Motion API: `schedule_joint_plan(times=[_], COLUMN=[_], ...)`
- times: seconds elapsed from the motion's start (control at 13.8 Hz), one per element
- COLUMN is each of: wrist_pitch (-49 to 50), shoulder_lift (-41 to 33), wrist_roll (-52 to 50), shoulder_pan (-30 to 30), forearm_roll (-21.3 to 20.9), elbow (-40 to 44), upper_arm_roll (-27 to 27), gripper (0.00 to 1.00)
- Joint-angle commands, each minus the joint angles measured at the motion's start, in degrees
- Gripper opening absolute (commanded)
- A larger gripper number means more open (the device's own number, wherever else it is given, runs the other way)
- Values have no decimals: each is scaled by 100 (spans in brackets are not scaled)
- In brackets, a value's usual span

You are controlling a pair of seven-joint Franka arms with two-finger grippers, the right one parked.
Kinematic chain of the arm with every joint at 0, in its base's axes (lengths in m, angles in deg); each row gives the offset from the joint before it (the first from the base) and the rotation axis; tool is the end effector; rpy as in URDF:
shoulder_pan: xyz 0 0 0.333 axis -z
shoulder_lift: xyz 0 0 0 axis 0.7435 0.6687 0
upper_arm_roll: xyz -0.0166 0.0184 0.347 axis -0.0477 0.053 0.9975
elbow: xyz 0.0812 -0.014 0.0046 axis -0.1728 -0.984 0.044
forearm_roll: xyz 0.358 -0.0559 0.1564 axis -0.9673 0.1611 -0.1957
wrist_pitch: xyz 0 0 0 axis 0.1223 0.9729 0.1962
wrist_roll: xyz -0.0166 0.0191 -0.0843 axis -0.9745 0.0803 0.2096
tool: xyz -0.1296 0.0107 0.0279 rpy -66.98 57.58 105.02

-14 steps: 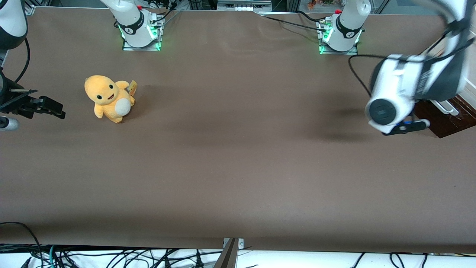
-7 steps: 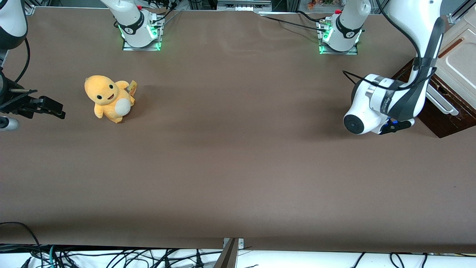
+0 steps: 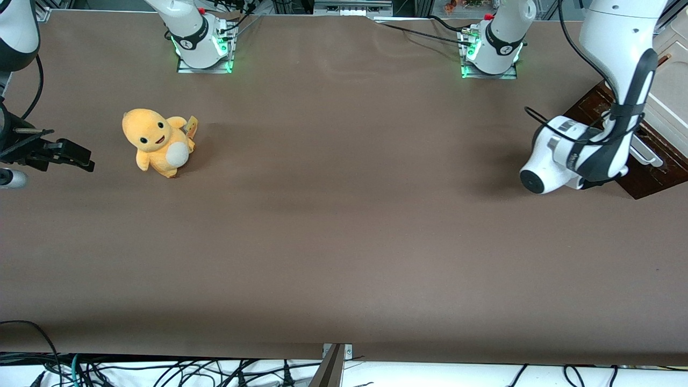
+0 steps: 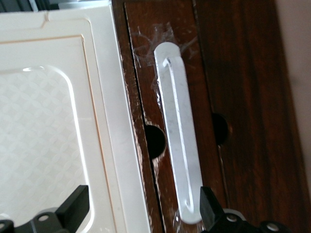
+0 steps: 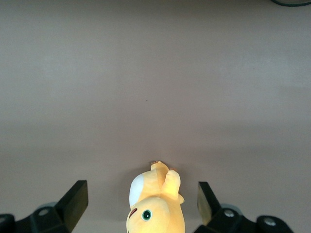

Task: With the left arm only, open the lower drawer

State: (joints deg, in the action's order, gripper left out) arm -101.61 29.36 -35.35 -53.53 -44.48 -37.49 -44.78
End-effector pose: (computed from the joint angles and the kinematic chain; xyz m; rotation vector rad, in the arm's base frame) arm 0.4851 0.1186 0.2483 -1.7211 -0.3814 0.5119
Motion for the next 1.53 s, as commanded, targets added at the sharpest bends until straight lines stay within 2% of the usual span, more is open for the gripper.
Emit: schedule_joint_plan(times=[0.0,0.22,0.44,0.51,0.65,0.8,1.09,1.31,1.45], wrist_pitch=[-21,-38,-38,-38,-29,-21,-12,-12,-21], shoulder_lift=[153,320,478,514,636,742,804,804,813], wrist_roll=[-672,-876,-1113,-1148,-1201,-1429,-1553,-1553,-1553], shoulder_pan=[-4,-108,-162,-162,-162,-171,-206,-215,-215], forearm_roll=[-371,-670,-706,-724,-899,-1005,-1014,-1014,-1040], elbow=[-205,-250,-258,-259,-259,-267,-267,-259,-259], upper_arm_roll=[-57,-57,-57,-57,-48,-48,-39,-40,-40], gripper=[100,100,99,92,65,47,36,33,25])
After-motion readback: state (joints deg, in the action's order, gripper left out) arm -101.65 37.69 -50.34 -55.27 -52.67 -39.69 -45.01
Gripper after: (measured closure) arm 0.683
